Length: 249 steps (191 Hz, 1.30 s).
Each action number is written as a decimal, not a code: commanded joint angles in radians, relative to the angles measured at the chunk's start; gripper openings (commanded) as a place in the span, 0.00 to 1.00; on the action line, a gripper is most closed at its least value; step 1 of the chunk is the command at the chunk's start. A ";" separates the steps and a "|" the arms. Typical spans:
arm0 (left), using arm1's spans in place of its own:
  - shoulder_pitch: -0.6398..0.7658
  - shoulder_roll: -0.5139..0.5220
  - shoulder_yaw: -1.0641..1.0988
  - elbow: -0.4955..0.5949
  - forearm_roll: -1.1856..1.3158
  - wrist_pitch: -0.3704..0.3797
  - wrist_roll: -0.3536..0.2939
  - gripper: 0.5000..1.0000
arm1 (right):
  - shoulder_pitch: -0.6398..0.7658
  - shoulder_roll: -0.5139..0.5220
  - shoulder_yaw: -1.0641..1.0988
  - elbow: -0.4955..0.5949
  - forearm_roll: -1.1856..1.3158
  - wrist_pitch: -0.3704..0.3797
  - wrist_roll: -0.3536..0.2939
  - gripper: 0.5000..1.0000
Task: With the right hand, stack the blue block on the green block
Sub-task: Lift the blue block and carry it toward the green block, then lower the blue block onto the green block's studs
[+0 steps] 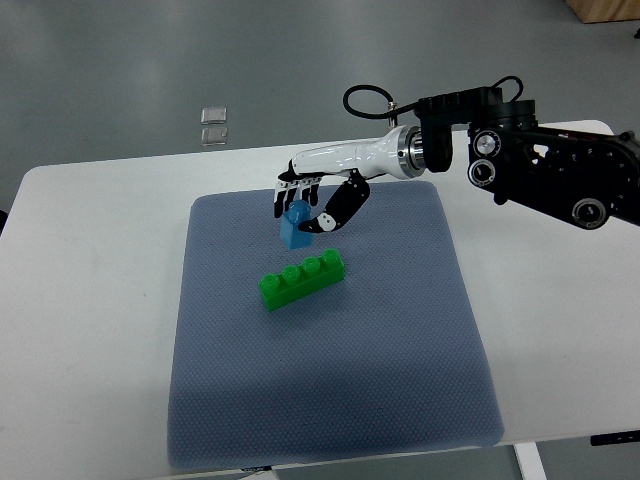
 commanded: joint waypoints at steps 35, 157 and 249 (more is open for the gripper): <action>-0.001 0.000 0.000 0.001 0.000 0.000 0.000 1.00 | -0.014 0.046 -0.018 -0.001 -0.020 -0.052 0.001 0.16; 0.001 0.000 0.000 -0.005 0.000 0.000 0.000 1.00 | -0.118 0.050 -0.023 -0.012 -0.062 -0.155 -0.004 0.17; 0.001 0.000 0.000 -0.005 0.000 0.000 0.000 1.00 | -0.138 0.042 -0.023 -0.026 -0.093 -0.166 0.001 0.18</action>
